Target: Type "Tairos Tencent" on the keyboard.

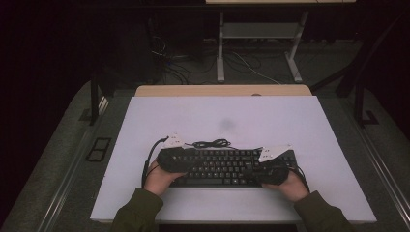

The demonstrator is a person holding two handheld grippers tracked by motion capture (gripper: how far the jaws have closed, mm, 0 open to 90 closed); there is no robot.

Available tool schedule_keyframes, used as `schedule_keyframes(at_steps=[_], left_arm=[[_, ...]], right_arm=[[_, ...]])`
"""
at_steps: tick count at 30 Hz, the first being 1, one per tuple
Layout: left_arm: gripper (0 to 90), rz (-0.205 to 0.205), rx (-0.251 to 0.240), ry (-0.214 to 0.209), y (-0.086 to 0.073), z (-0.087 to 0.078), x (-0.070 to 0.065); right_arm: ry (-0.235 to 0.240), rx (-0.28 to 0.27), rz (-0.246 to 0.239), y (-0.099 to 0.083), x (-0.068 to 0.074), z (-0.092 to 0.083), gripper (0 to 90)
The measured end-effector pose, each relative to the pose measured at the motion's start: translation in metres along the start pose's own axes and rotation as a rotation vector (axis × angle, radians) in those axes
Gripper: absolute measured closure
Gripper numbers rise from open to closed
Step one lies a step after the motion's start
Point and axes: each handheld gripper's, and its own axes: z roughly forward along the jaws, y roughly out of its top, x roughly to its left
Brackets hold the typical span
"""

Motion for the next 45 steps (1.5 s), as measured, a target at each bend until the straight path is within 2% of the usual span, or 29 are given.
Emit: schedule_keyframes(at_steps=[3,4,5,9,11,12,18,24,27,45], left_arm=[[59.9,-0.002,0.013,-0.008,0.0,0.002,0.001],[59.9,0.001,0.018,-0.011,0.001,0.002,0.001],[67.7,0.005,0.025,-0.014,0.001,0.003,0.001],[81.5,0.01,0.044,-0.02,0.003,0.005,0.0],[84.3,0.015,0.06,-0.022,0.004,0.006,-0.001],[89.2,0.015,0.072,-0.023,0.005,0.008,-0.002],[89.3,0.023,0.109,-0.021,0.004,0.012,-0.003],[89.3,0.009,0.124,-0.015,0.002,0.014,-0.002],[89.3,0.017,0.138,-0.015,0.001,0.015,-0.001],[89.3,0.029,0.153,-0.014,0.0,0.015,0.0]], right_arm=[[-0.001,0.0,0.0,0.0,0.0,0.0,89.5],[-0.001,0.0,0.0,0.0,0.0,0.0,89.5],[0.0,0.0,0.0,0.0,0.0,0.0,89.5],[-0.001,0.001,0.0,0.0,0.0,0.0,89.5],[-0.001,0.0,0.0,0.0,0.0,0.0,89.5],[-0.001,0.001,0.0,0.0,0.0,0.0,89.5],[-0.001,0.001,0.0,0.0,0.0,0.0,89.5],[-0.002,0.002,0.0,0.0,0.0,0.0,89.5],[-0.002,0.001,0.0,0.0,0.0,0.0,89.5],[-0.001,0.001,0.0,0.0,0.0,0.0,89.5]])
